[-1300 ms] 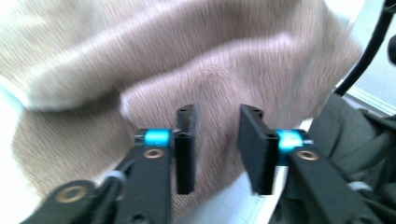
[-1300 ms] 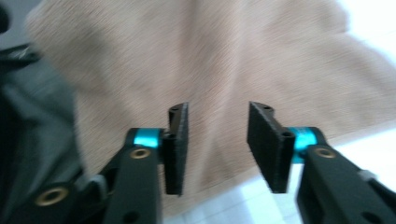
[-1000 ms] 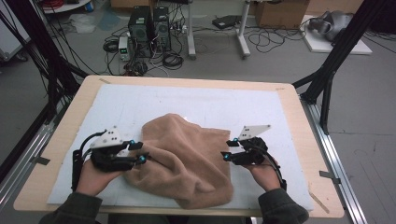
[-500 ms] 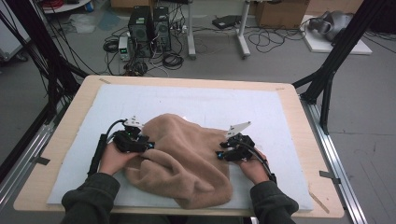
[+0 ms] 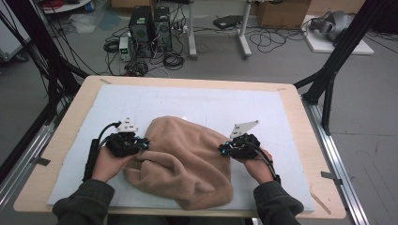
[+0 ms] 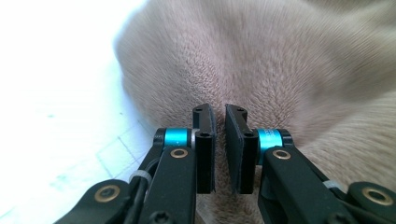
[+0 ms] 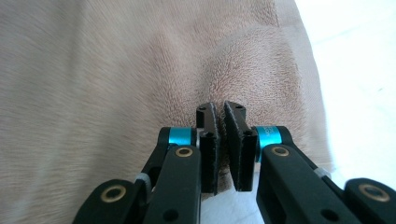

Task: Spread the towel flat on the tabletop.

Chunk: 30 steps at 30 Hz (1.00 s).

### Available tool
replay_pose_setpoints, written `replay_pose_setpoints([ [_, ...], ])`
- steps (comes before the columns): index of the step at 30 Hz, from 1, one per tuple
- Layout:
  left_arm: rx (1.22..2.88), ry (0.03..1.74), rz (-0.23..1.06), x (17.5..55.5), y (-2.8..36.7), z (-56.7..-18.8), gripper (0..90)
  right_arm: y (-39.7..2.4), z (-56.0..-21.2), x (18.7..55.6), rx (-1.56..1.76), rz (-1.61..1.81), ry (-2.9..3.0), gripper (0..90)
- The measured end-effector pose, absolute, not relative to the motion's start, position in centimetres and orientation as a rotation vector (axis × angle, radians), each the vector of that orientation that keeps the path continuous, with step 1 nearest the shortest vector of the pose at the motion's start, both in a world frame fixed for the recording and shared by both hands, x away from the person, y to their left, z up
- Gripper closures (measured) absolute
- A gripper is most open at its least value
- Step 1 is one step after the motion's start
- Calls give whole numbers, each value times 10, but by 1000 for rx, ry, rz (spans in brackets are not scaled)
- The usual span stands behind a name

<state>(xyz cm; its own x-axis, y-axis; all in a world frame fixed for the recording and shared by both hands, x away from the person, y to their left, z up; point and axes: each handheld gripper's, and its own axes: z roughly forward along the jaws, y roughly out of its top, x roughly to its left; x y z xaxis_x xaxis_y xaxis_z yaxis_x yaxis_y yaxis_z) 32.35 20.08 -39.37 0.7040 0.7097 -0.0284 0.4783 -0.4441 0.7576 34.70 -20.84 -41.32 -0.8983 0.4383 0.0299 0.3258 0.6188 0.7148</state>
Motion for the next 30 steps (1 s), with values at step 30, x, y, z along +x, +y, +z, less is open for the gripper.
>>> replay_pose_setpoints([
  [30,1988,985,499,410,201,-361,554,-232,-354,449,914,1204,2472,508],
])
